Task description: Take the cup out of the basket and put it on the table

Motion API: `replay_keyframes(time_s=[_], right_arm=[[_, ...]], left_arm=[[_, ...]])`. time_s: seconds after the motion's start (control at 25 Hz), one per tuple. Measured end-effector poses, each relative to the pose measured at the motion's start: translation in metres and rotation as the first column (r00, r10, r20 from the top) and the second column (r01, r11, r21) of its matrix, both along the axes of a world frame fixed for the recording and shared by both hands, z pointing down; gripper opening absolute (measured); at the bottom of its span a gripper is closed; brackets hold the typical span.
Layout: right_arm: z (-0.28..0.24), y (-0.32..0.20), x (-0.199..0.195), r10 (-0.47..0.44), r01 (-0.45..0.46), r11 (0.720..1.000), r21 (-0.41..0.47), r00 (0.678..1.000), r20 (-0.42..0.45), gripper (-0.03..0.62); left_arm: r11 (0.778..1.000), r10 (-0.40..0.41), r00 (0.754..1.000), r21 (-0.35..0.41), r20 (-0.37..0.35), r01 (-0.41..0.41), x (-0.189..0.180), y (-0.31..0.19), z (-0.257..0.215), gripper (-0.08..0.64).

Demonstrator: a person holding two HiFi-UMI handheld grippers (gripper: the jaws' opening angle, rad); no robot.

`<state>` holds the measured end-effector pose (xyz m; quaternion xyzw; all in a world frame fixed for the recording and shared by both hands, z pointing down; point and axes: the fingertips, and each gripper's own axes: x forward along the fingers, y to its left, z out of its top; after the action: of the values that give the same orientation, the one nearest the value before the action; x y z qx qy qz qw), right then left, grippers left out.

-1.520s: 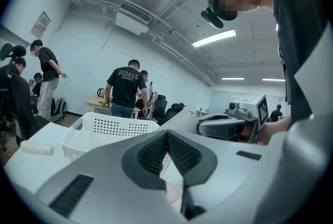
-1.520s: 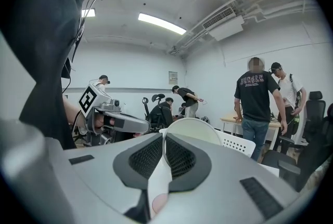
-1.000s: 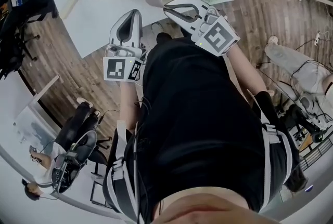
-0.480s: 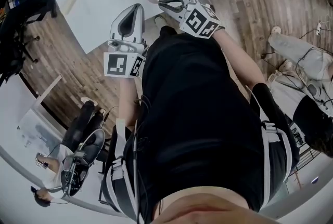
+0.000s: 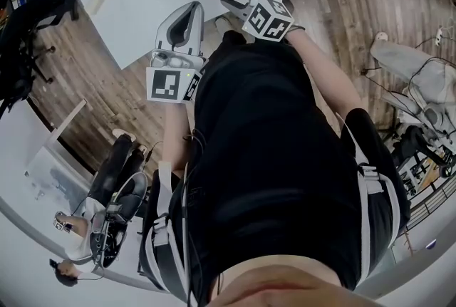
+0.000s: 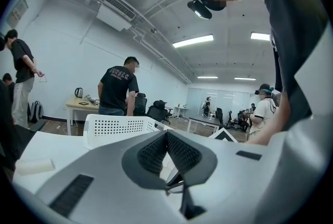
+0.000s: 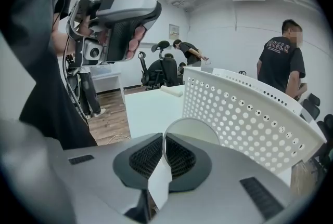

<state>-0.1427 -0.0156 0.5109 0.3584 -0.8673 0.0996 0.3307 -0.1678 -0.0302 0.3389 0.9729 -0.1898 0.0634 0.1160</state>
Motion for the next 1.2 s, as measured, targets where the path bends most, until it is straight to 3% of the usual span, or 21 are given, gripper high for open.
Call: replay_keyframes(time_s=[0.68,0.92,1.2], right_arm=[[0.042,0.001,-0.009,-0.095,0.087,0.995,-0.05,0.977,-0.19,0.035],[0.052,0.004,-0.007,-0.09,0.079,0.995,-0.062,0.975,-0.201,0.038],[0.005,-0.001,0.004,-0.017,0.018,0.999,0.037,1.0,-0.023,0.038]], left_arm=[[1.0,0.0,1.0,-0.003,-0.001,0.0,-0.02,0.008,0.004,0.02],[1.0,-0.03,1.0,0.001,-0.008,0.03,-0.013,0.016,-0.004,0.02],[0.998,-0.059,0.998,0.019,-0.003,0.059,0.001,0.022,-0.009,0.02]])
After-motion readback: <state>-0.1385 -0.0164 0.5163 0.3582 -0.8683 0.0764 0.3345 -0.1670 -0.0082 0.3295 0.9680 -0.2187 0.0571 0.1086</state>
